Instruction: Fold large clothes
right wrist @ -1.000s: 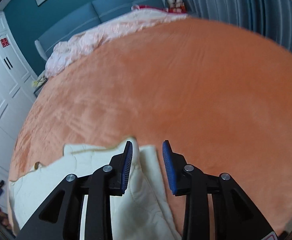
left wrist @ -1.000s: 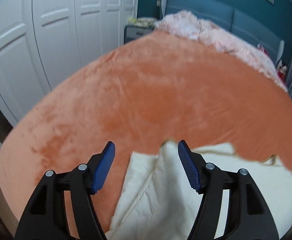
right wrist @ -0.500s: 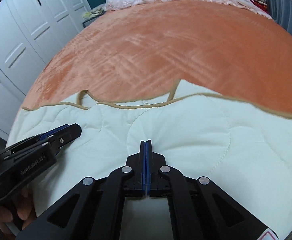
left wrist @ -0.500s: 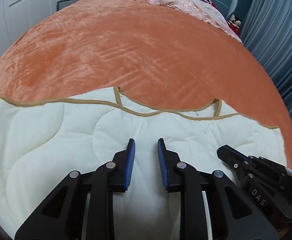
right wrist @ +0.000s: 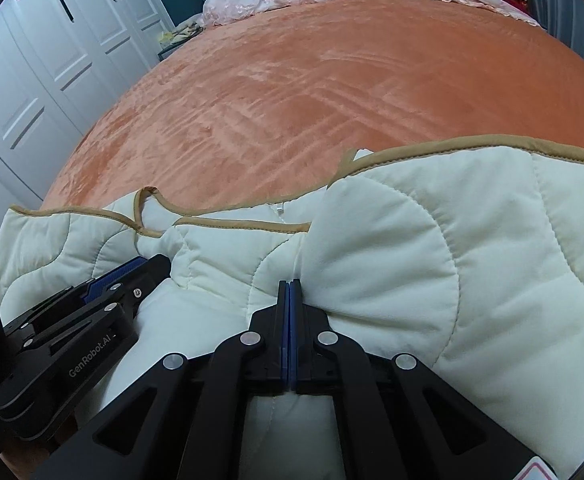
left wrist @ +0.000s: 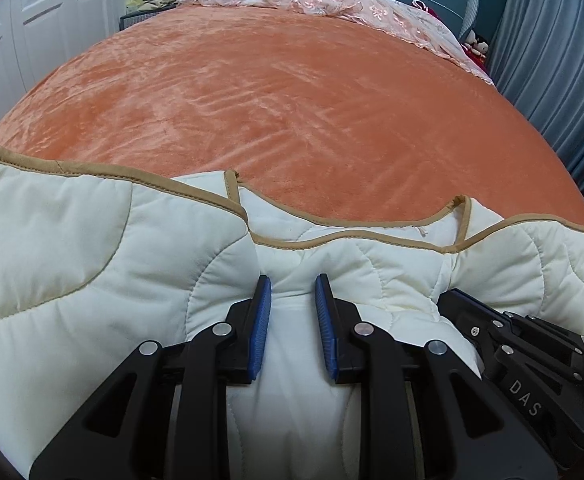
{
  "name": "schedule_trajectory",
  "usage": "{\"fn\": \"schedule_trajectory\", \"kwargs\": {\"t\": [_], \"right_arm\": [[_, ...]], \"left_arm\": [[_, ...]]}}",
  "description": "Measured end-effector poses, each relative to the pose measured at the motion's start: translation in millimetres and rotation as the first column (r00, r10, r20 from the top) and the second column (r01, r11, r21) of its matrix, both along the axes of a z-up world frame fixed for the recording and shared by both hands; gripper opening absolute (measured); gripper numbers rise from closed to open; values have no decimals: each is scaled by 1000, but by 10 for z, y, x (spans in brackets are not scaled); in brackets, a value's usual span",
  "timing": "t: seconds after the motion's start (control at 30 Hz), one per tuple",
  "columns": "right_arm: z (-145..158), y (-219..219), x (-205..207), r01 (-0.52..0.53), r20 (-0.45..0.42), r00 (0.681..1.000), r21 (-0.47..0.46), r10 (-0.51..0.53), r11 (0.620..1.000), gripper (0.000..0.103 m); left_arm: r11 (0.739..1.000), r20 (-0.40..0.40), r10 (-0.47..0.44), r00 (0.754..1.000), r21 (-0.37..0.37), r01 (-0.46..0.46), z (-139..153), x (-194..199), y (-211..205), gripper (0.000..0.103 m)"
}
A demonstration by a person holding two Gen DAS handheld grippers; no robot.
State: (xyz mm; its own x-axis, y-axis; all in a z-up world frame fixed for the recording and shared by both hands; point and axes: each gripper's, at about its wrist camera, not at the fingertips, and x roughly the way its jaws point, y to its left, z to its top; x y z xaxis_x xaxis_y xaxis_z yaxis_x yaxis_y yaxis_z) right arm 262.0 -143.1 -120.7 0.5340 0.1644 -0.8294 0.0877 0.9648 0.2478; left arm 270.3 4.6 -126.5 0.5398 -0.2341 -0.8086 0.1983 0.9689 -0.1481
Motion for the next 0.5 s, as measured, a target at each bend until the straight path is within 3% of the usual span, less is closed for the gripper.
{"fn": "schedule_trajectory", "kwargs": {"t": [0.5], "right_arm": [[-24, -11, -11, 4, 23, 1000, -3, -4, 1000, 0]], "left_arm": [[998, 42, 3, 999, 66, -6, -24, -29, -111, 22]]}}
